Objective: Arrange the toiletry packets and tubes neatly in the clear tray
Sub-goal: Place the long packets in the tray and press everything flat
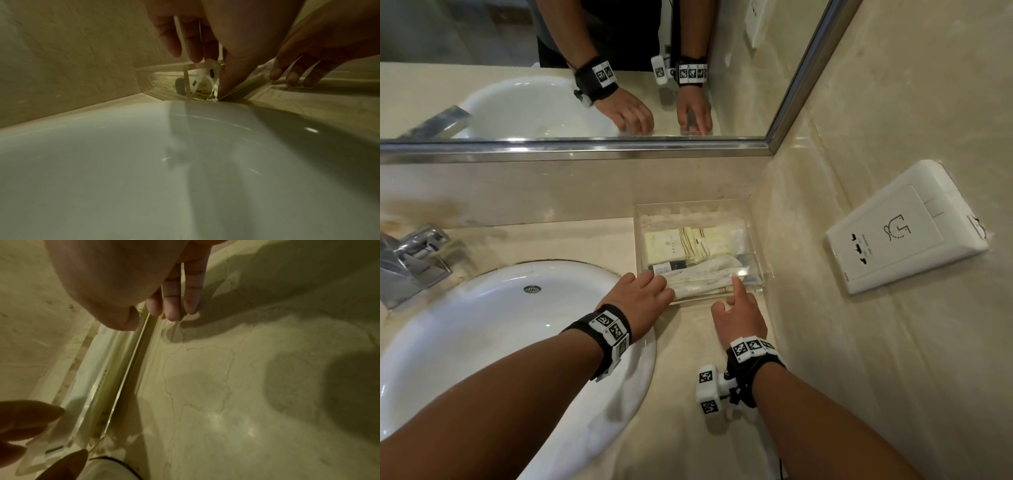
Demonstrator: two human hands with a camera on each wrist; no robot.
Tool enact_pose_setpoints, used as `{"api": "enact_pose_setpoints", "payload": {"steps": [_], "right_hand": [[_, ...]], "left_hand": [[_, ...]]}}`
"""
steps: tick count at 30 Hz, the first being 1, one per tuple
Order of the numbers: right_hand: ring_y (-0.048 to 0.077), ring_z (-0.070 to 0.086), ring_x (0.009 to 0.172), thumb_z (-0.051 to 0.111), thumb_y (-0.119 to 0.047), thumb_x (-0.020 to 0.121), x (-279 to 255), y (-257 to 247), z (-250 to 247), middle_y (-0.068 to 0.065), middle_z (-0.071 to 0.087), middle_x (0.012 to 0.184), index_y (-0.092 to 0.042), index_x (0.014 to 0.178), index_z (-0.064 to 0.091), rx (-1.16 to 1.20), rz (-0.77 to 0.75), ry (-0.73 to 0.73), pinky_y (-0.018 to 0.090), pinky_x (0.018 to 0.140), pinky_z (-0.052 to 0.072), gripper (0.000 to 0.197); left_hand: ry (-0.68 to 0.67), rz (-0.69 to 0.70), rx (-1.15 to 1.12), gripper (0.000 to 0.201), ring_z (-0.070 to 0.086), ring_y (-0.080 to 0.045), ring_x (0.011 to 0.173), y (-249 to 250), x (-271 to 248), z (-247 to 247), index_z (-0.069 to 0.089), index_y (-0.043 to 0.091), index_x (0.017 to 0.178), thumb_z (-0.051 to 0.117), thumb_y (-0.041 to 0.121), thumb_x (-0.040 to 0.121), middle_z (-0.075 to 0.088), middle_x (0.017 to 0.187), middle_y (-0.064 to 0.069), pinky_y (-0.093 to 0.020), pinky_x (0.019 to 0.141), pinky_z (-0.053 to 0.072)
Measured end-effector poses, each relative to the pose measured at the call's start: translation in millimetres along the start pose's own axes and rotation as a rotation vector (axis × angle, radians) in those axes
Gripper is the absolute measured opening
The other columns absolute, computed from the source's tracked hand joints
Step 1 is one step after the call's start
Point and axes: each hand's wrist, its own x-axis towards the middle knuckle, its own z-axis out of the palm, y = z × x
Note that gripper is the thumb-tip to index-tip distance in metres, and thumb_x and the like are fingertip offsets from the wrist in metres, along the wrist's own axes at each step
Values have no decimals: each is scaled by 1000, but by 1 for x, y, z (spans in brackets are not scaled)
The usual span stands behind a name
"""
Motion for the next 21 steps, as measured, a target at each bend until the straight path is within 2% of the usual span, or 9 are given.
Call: {"api": "enact_pose_setpoints", "payload": {"steps": [2, 5, 8, 10, 13, 17, 21], "right_hand": [[15, 58, 110, 50, -42, 91, 1, -1, 1, -7, 54, 133, -43, 155, 24, 32, 4, 13, 36, 95, 47, 69], [10, 58, 96, 52, -36, 91, 3, -1, 2, -11, 60, 123, -40, 152, 32, 142, 20, 22, 34, 89, 49, 65], [9, 64, 87, 54, -32, 90, 4, -3, 2, -14, 67, 111, -40, 140, 44, 262, 57, 54, 34, 80, 55, 51], [10, 65, 84, 54, -31, 90, 4, -7, 1, -13, 68, 110, -39, 127, 47, 289, 60, 73, 32, 73, 54, 39], [10, 65, 84, 55, -32, 89, 2, -12, 0, -14, 68, 111, -42, 115, 45, 298, 61, 76, 30, 72, 51, 29], [8, 64, 82, 53, -34, 88, 2, -15, -3, -13, 70, 105, -42, 117, 45, 291, 61, 78, 28, 67, 47, 31], [11, 66, 82, 53, -35, 88, 4, -17, -5, -11, 72, 101, -41, 114, 45, 294, 61, 75, 25, 62, 43, 27]], "left_hand": [[14, -14, 15, 31, 53, -28, 83, -2, 1, 2, 60, 18, 97, 65, 8, 68, 56, 96, -6, -38, 62, 43], [17, -40, 43, 24, 51, -28, 83, -6, 4, 4, 61, 16, 88, 69, 9, 67, 57, 99, -8, -38, 63, 41], [-15, -57, 55, 16, 50, -28, 88, -12, 6, 4, 66, 17, 81, 73, 14, 67, 58, 105, -7, -38, 65, 41], [-55, -54, 59, 14, 50, -28, 95, -15, 7, 2, 69, 20, 84, 72, 17, 70, 57, 113, -6, -39, 69, 41], [-86, -44, 53, 21, 49, -28, 108, -14, 7, -2, 69, 22, 98, 61, 16, 79, 52, 125, -5, -40, 77, 42], [-83, -48, 25, 30, 45, -29, 119, -15, 8, -2, 63, 23, 115, 59, 17, 85, 45, 137, -4, -40, 86, 42], [-95, -79, 14, 28, 48, -27, 116, -20, 11, -1, 62, 22, 108, 63, 17, 81, 51, 132, -2, -38, 80, 44]]}}
